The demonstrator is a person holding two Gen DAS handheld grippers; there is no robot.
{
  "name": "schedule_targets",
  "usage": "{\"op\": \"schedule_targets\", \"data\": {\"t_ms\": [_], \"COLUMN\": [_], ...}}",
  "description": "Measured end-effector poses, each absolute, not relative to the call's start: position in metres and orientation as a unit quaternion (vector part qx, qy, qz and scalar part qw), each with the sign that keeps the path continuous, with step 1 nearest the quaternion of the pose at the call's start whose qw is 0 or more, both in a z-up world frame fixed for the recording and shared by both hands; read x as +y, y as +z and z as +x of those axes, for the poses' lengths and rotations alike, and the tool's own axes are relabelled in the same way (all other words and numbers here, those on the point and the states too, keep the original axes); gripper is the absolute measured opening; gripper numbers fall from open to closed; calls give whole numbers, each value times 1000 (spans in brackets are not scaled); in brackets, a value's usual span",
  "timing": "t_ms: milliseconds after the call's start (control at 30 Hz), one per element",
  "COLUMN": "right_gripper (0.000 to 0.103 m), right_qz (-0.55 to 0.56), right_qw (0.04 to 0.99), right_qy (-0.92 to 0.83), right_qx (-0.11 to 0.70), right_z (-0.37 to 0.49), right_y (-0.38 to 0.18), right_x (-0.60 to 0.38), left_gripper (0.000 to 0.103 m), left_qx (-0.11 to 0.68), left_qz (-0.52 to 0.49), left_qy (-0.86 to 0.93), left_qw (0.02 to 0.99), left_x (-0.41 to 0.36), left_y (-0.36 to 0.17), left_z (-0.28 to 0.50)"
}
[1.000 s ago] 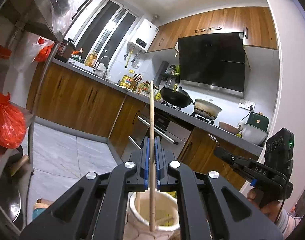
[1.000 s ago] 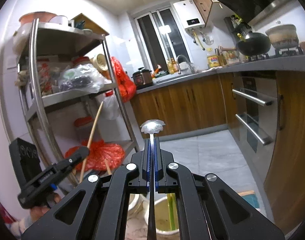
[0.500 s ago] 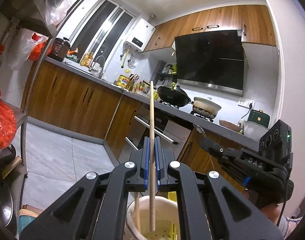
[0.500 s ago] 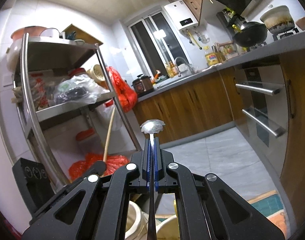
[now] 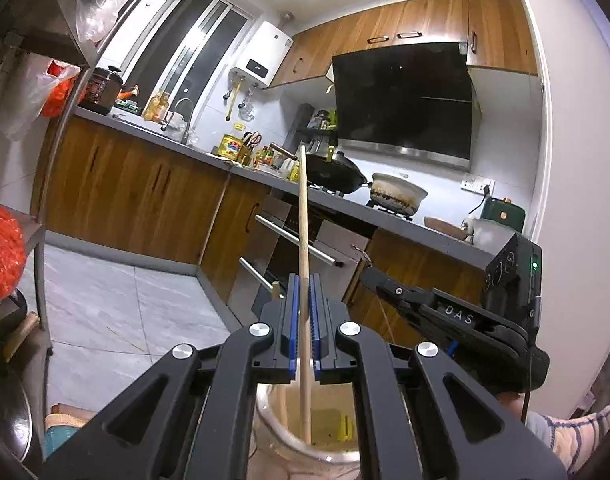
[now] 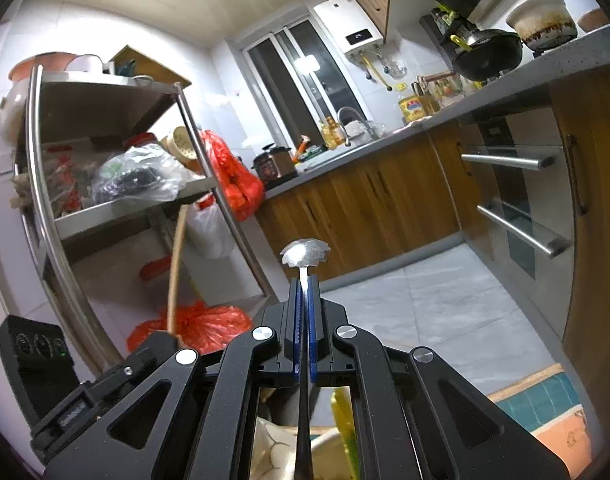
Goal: Organize utensils
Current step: 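Lower and release the chopstick into the larger cup while the right tool drops the spoon into the smaller cup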
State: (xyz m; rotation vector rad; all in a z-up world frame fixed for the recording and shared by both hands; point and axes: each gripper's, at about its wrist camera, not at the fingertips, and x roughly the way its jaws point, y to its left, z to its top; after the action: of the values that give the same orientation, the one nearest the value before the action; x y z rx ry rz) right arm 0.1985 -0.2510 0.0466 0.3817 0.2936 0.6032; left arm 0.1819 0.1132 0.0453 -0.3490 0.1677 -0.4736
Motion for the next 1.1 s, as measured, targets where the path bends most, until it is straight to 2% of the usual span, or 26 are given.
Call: {"op": "schedule_targets", "data": {"t_ms": [400, 533, 800, 1100], "right_gripper": [4, 4, 4, 4], "right_qz": [159, 170, 117, 105], "right_qw": [941, 944, 962, 959], "right_qy": [262, 250, 225, 230], "right_qx": [146, 131, 103, 132], "right_z": [198, 200, 203, 192], "right_y": [38, 44, 46, 33], "right_x": [-251, -256, -243, -247], "left_gripper": [5, 5, 5, 5], "left_qx": [100, 100, 106, 108], "left_qz": [-129, -112, -118, -112], "left_qy": [-219, -218, -210, -203], "left_qw": [962, 964, 965, 967], "left_x": [107, 99, 102, 100], "left_y": [50, 55, 54, 57], "left_z": [172, 167, 169, 165]}}
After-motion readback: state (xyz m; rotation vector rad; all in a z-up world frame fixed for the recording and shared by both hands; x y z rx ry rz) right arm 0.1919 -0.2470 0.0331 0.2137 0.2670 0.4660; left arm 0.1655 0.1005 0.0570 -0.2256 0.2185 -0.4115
